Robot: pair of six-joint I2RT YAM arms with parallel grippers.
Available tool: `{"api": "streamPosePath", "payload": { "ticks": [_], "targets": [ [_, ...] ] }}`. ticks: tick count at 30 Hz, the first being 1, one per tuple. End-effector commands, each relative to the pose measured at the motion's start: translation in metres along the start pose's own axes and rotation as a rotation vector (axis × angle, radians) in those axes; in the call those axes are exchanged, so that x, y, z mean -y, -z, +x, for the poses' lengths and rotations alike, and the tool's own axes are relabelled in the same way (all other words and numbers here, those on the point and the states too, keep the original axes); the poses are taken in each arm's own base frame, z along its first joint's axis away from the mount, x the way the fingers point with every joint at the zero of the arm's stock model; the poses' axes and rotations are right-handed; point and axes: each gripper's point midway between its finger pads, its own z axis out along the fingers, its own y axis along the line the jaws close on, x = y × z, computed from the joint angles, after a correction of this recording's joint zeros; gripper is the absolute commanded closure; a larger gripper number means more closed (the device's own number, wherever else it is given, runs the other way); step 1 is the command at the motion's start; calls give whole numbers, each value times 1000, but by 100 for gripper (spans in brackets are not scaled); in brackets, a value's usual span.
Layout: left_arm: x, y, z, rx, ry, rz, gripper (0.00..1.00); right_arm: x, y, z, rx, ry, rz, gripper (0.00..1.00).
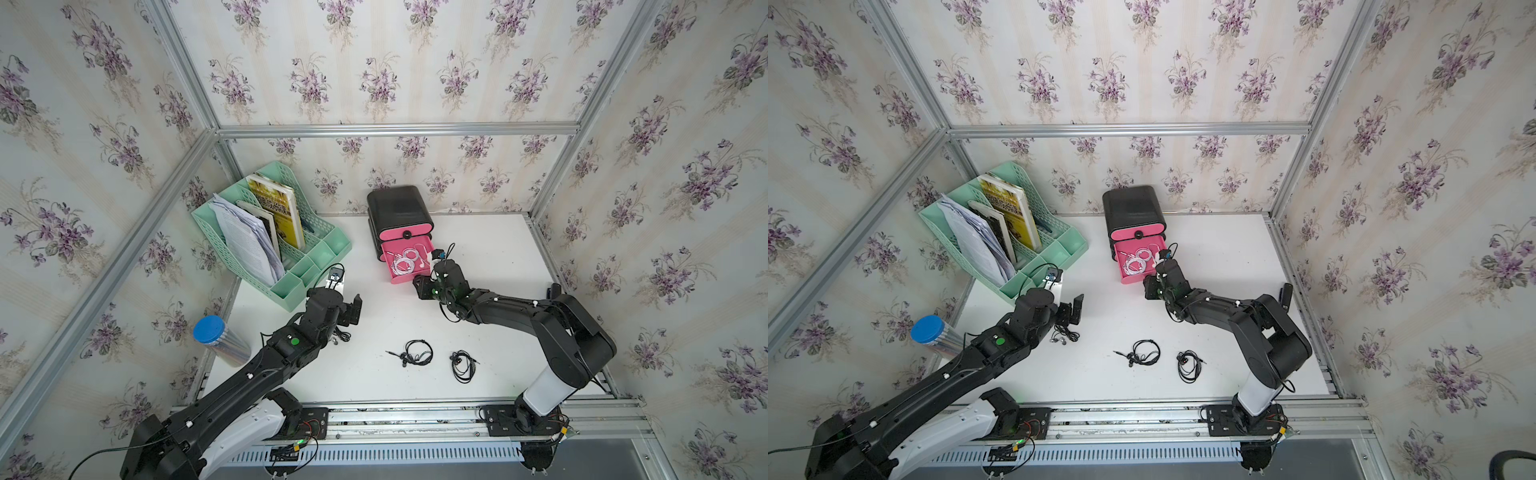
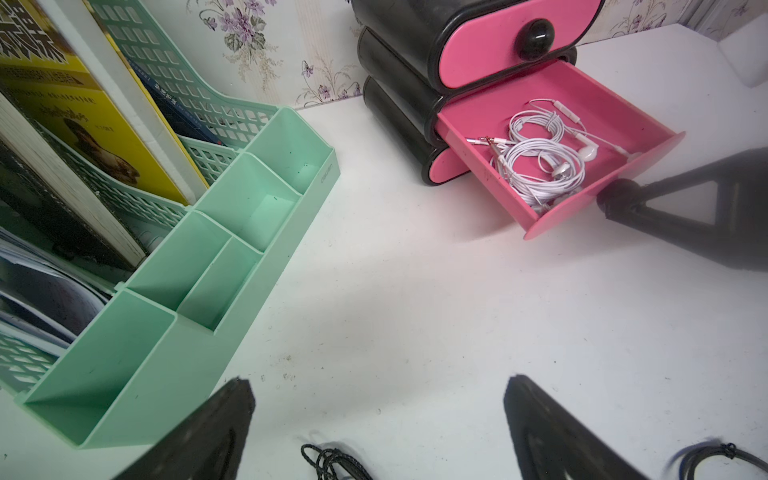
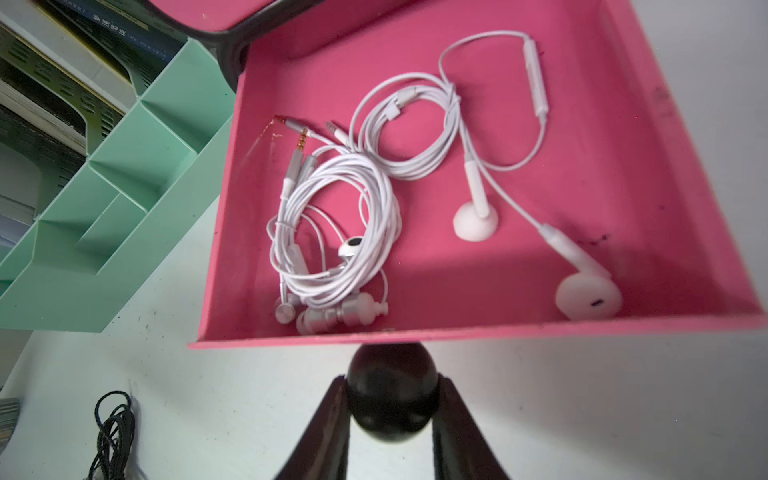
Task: Place the wired earphones into the drawer by color
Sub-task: Close the drawer in the storage box.
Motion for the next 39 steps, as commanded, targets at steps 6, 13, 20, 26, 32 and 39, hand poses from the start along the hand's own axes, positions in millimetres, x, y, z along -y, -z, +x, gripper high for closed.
{"api": "streamPosePath", "payload": {
  "ticks": [6,13,20,26,32,39],
  "targets": [
    [-1,0,-4,18,2,-5,1,-4,-4,-31,56,31,43,71],
    [-1,1,-5,21,3,-6,1,-4,-23,-50,64,37,55,71],
    [-2,1,-5,23,5,-8,1,-8,-42,-70,98,40,46,71],
    [-1,0,-4,20,4,-7,1,-10,-54,-87,138,44,36,71],
    [-1,0,-4,20,6,-4,1,-12,-60,-106,191,42,31,70],
    [-1,0,-4,21,8,-4,1,-15,-70,-121,246,23,13,70]
  ]
}}
